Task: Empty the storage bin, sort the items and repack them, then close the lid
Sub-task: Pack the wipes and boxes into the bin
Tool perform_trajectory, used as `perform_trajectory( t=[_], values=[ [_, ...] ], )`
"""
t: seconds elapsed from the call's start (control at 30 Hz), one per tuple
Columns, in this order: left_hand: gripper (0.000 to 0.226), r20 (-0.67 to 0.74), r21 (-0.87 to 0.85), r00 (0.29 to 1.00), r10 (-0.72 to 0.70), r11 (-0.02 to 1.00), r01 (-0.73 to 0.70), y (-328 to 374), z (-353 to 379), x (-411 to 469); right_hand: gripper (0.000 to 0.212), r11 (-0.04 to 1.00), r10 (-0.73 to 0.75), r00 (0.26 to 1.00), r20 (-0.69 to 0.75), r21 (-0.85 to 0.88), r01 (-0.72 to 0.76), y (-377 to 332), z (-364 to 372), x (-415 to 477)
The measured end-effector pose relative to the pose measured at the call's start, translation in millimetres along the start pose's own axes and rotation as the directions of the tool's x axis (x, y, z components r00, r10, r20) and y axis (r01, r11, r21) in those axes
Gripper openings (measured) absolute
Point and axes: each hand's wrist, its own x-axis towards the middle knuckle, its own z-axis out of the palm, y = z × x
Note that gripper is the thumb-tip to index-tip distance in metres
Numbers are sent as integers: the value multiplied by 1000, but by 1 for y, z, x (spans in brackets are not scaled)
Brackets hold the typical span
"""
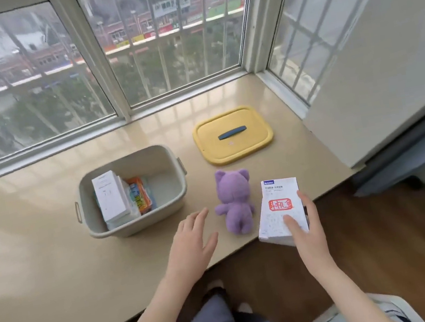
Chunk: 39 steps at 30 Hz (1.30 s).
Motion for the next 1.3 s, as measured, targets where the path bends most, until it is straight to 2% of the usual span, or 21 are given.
perform_trajectory(
  t=[0.17, 0.3, 0.47, 0.67, 0.73, 0.83, 0.93, 1.03, 1.13, 1.3],
  values=[
    [77, 61, -233, 985, -159, 958, 169, 9, 35, 63, 56, 999, 36, 999, 6, -22, -36, 13, -3, 49],
    [82, 155, -351, 960, -235, 895, 276, -2, 78, 106, 56, 998, 63, 998, -18, -14, -63, 30, 2, 87],
    [100, 254, -376, 853, -456, 766, 521, -37, 153, 134, 56, 993, 117, 993, 3, -29, -117, 69, 10, 134],
    [114, 298, -443, 729, -616, 587, 678, -60, 222, 149, 57, 987, 162, 986, 47, -23, -161, 121, 20, 184],
    [109, 291, -487, 712, -640, 542, 685, -61, 235, 152, 56, 985, 173, 982, 81, -24, -171, 135, 22, 197],
    [85, 257, -620, 722, -642, 464, 633, -55, 243, 157, 56, 986, 168, 980, 107, -32, -165, 147, 22, 211],
    [59, 192, -659, 707, -680, 445, 607, -47, 238, 161, 56, 986, 167, 977, 135, -24, -166, 145, 18, 216],
    [43, 142, -670, 663, -735, 421, 611, -33, 222, 163, 56, 986, 165, 971, 171, -21, -163, 127, 10, 217],
    [37, 101, -681, 658, -746, 430, 592, -11, 193, 152, 56, 990, 139, 969, 206, -28, -136, 96, 1, 213],
    [41, 31, -772, 636, -771, 386, 505, 24, 124, 119, 57, 998, 61, 953, 298, -37, -52, 35, -3, 201]
  ],
)
